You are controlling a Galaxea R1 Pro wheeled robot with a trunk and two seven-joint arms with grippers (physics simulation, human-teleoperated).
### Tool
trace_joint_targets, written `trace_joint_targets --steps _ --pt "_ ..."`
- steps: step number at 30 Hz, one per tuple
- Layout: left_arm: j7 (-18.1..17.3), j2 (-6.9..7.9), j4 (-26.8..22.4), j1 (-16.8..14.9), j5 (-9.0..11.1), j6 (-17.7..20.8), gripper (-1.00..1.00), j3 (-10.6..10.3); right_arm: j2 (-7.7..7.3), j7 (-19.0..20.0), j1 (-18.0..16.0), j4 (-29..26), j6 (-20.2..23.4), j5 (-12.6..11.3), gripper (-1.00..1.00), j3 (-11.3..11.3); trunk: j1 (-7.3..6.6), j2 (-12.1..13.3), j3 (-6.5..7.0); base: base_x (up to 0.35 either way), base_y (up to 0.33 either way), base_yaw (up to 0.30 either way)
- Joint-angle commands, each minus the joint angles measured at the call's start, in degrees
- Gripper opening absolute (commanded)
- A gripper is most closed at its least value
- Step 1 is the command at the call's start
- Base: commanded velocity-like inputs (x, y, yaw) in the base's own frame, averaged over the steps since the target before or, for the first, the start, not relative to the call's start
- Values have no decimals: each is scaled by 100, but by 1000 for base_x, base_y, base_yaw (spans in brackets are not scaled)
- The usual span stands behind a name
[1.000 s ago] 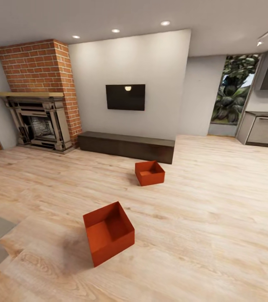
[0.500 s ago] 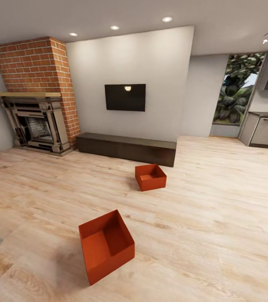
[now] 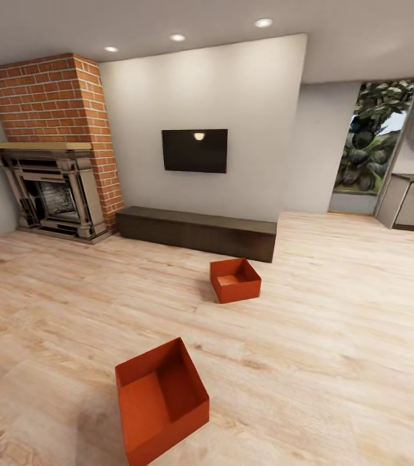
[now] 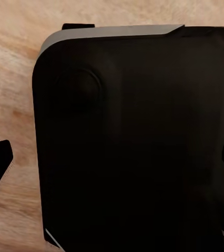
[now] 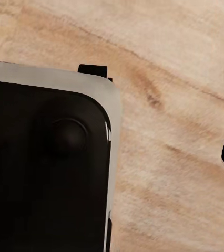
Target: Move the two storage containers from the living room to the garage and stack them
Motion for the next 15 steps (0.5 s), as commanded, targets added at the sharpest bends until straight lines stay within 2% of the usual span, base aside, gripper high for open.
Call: trace_joint_targets --steps 1,15 --pt "-5 1 2 -2 17 -17 100 -1 -2 31 -4 10 -25 -60 100 37 2 -2 -5 177 0 161" --pt "-9 5 2 -2 43 -19 100 43 -4 33 -4 10 -25 -60 100 39 2 -2 -5 24 -1 259"
